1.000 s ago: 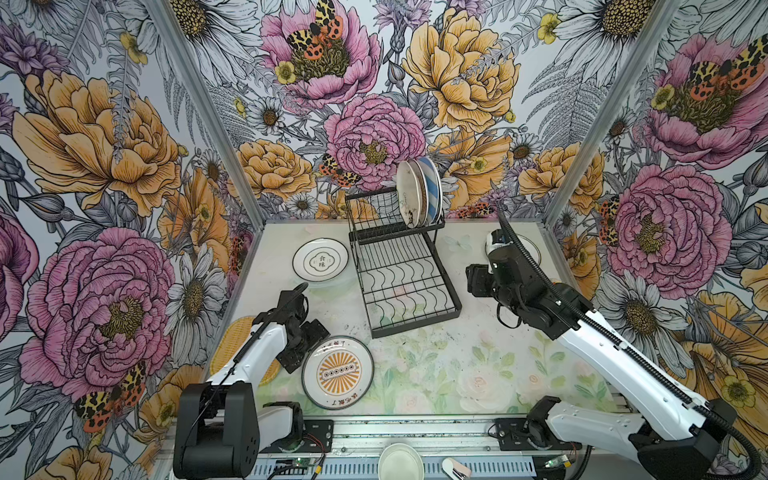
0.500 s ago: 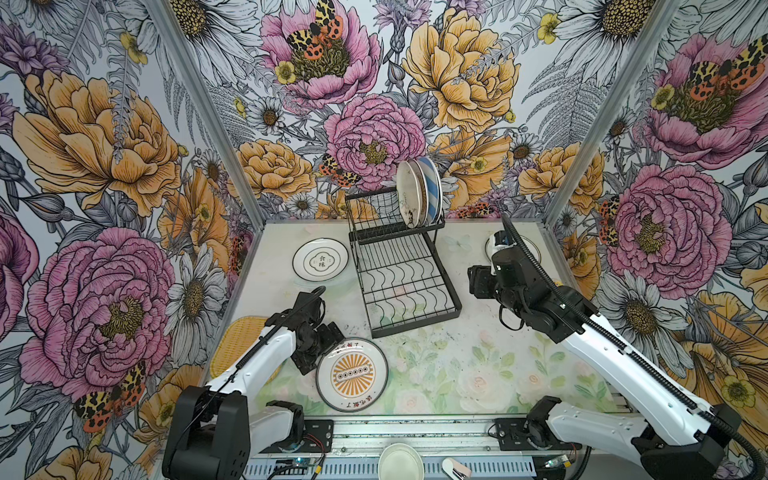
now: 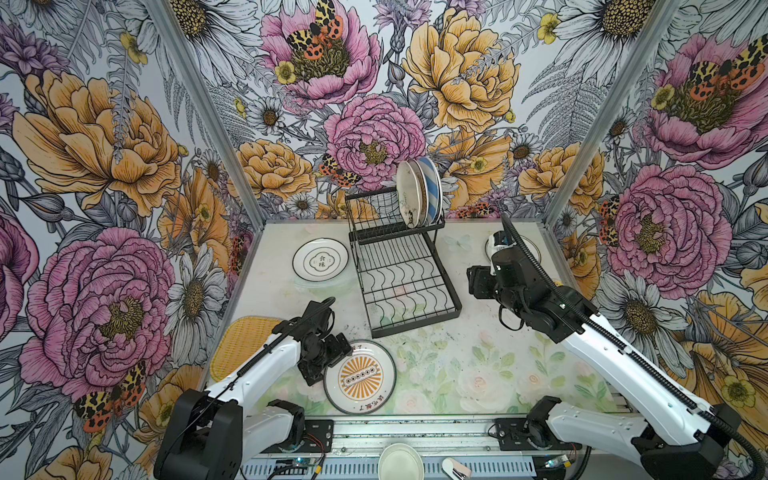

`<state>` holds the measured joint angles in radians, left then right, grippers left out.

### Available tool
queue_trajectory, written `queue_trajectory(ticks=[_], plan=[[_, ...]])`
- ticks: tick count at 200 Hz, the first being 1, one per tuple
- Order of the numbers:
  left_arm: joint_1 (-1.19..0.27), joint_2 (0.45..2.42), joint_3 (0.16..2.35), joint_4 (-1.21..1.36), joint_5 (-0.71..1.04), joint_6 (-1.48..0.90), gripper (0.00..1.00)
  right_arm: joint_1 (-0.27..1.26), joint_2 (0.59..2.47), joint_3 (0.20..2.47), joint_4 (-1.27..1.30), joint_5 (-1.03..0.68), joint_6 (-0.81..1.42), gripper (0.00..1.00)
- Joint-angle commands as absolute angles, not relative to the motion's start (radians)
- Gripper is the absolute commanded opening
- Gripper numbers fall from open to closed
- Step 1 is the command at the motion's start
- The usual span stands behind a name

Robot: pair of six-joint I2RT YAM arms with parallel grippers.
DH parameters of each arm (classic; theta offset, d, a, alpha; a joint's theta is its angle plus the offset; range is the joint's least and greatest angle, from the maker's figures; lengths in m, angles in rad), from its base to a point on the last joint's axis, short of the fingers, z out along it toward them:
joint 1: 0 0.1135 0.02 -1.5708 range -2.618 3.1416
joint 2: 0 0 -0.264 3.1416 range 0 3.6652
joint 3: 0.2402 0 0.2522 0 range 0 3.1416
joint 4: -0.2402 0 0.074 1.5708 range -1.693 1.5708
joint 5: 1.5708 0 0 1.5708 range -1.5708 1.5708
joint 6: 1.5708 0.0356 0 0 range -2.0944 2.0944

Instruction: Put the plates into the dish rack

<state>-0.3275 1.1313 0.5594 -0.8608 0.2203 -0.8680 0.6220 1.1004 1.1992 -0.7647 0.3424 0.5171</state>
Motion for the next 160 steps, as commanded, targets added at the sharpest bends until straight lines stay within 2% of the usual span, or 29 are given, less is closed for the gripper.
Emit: queue_trajectory(ticks=[1, 70, 160], plan=[[-0.37, 1.11, 0.551, -0.854, 0.247, -0.898, 0.99, 0.617, 1.079, 1.191, -0.744, 0.33, 0.539, 0.65], [-0.523, 1.134, 0.562, -0.751, 0.283, -0.949, 0.99, 0.619, 1.063, 1.163, -0.745, 0.286, 0.561, 0.65], [-0.701, 1.342, 0.701, -0.651, 0.363, -0.849, 0.99, 0.619, 1.067, 1.155, -0.745, 0.261, 0.571, 0.65]])
